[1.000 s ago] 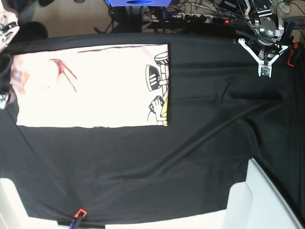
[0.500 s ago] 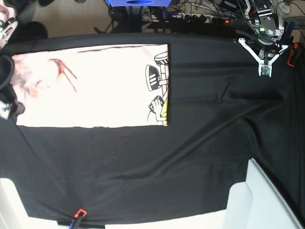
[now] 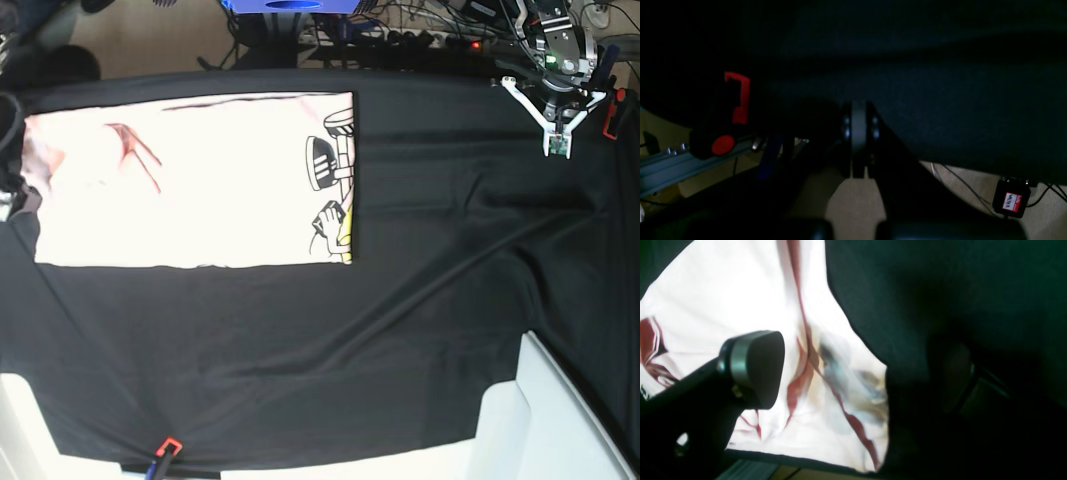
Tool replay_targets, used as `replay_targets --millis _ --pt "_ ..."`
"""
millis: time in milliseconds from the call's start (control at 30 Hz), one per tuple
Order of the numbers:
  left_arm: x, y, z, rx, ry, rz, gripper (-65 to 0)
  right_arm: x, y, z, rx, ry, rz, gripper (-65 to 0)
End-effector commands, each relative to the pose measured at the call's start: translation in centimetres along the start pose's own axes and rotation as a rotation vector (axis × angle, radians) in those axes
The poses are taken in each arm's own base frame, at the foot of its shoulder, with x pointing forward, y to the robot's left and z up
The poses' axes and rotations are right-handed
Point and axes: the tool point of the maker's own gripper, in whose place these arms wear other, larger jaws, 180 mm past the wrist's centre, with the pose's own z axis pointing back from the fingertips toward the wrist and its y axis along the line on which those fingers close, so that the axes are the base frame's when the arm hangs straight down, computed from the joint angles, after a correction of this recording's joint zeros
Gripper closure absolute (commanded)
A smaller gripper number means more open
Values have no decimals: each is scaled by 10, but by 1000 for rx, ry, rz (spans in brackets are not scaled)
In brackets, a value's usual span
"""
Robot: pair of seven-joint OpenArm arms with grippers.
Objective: Fold the T-shirt properly
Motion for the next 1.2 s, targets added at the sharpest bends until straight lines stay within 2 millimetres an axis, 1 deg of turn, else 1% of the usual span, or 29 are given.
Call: replay_targets --millis 0,100,200,300,533,700,733,833,867,933,967,1033,1167 --pt "6 10 2 28 -22 -7 -12 16 -7 11 -9 -42 7 -635" --pt "5 10 2 27 -21 -6 -12 5 -6 4 4 -15 -16 -635" --pt "5 9 2 26 -21 -5 -12 0 -1 -1 17 -6 -23 -635" --pt "5 9 2 26 -21 -5 -12 -12 12 -12 37 46 1 -635" --pt "4 9 2 27 -17 -6 -12 -26 35 -30 82 83 9 -634" --pt "4 9 2 27 -17 -6 -12 -35 39 -33 91 120 9 -634" --pt "4 9 2 26 -16 -5 -12 -37 44 -35 99 125 13 -634" --pt "5 8 2 25 -18 -5 -12 -32 54 -34 103 123 53 -634" --pt "5 7 2 23 -18 -5 -12 -35 60 -37 112 135 59 -633" --pt "6 7 2 23 -20 -4 -12 -41 62 -37 110 147 71 -631" --pt "6 7 2 23 -20 -4 -12 -41 62 -36 107 145 78 -624" --pt "6 8 2 25 -21 -3 -12 -47 67 -39 115 147 80 -577" --pt "6 8 2 26 -20 -2 -12 -56 67 -41 118 160 70 -422"
